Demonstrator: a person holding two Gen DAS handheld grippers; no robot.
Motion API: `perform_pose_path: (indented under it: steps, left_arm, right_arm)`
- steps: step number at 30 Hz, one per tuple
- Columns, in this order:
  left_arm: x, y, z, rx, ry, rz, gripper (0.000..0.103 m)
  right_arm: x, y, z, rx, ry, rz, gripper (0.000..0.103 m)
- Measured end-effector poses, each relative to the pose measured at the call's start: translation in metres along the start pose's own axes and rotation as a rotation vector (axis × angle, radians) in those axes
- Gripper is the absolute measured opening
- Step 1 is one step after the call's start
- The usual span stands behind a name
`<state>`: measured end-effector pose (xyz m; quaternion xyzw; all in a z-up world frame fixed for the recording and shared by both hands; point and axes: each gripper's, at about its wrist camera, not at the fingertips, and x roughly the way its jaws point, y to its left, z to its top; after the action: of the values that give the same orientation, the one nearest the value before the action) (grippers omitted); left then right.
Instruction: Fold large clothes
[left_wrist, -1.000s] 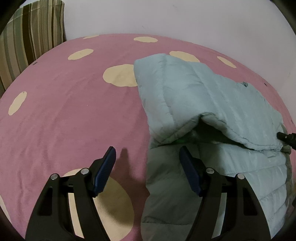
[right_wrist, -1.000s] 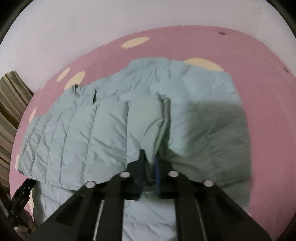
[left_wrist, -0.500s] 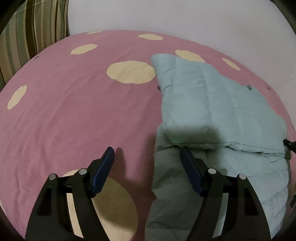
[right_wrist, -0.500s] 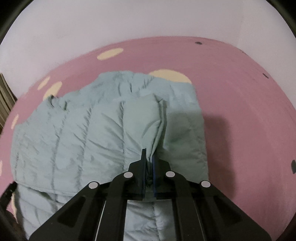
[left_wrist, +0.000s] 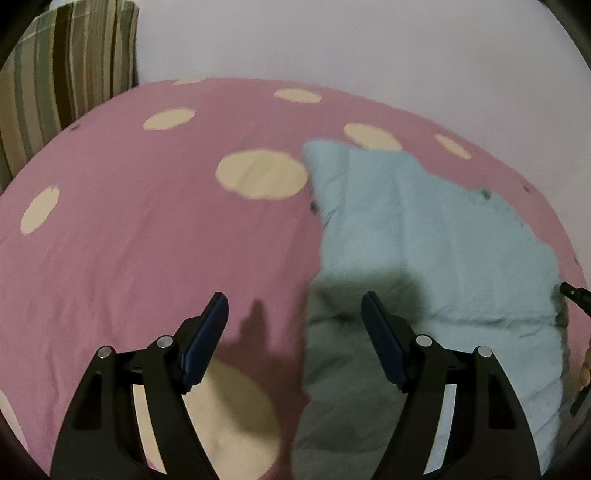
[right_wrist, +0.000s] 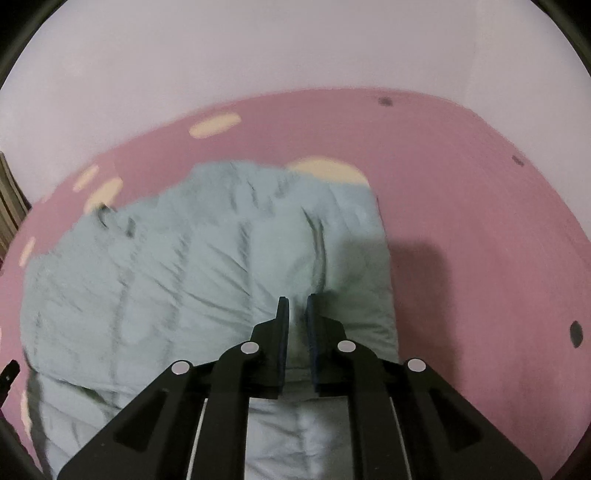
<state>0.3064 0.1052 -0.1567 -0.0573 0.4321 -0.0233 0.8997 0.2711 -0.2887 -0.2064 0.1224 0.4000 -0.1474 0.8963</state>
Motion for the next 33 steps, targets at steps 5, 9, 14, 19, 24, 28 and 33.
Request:
perform_pose_path:
  steps: [5,9,14,19,24,28,33]
  left_arm:
    - [0.024,-0.028,0.016,0.043,0.013,-0.010,0.074]
    - [0.058,-0.042,0.017,0.078,0.098,0.055,0.074]
    - [0.078,-0.045,0.012,0.105,0.132,0.070,0.075]
    - [0.052,-0.051,0.019,0.132,0.069,0.107,0.072]
    - [0.041,-0.066,0.048,0.145,-0.019,0.049,0.072]
    - [0.080,-0.066,0.063,0.104,0.059,0.050,0.072]
    - [0.119,-0.062,0.061,0.089,0.154,0.041,0.075]
  right_arm:
    - [0.003,0.043,-0.005,-0.090,0.029,0.153,0.010]
    - [0.034,0.063,-0.018,-0.156,0.104,0.140,0.010]
    - [0.055,0.061,-0.022,-0.166,0.133,0.145,0.010]
    - [0.040,0.059,-0.013,-0.159,0.120,0.141,0.010]
    - [0.033,0.066,0.016,-0.138,0.047,0.150,0.039]
    - [0.057,0.076,0.033,-0.149,0.032,0.113,0.041]
    - [0.097,0.081,0.024,-0.202,0.110,0.075,0.041]
